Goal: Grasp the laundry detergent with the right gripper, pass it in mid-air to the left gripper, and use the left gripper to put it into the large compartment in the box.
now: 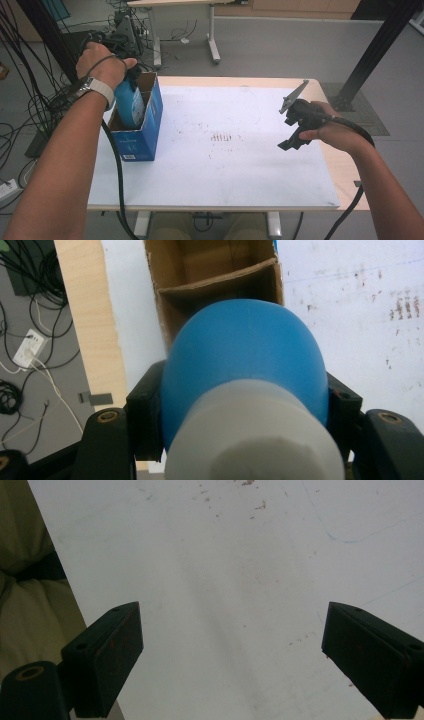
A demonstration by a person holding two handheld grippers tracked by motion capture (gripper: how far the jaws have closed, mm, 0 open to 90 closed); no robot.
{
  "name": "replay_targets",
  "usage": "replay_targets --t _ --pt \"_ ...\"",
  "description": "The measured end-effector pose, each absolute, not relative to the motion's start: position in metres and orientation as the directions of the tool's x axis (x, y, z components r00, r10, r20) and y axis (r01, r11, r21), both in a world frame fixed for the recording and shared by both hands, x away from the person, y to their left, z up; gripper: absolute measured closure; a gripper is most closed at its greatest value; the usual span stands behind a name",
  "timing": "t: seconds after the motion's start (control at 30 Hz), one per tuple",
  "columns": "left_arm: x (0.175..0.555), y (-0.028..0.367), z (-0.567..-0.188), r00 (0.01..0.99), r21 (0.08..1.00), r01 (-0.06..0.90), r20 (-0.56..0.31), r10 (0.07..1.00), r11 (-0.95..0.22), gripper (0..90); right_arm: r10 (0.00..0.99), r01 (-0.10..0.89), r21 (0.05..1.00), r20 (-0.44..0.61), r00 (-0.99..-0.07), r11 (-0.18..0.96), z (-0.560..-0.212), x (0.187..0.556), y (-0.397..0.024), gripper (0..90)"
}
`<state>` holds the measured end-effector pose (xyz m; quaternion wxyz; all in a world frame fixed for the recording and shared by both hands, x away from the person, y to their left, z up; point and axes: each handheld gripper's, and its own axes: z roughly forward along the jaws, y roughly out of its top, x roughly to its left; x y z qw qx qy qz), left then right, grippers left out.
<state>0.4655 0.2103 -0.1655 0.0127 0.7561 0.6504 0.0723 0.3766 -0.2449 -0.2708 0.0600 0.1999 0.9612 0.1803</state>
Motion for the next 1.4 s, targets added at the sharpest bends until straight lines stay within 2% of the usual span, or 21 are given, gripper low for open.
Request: replay_targets --t 1.4 --pt "0.467 0.217 -0.239 0.150 0.131 0.978 0.111 0.982 -0.165 37.3 0.417 0.384 0.362 -0.015 -0.909 0.850 -0.284 0.377 -0.243 9.5"
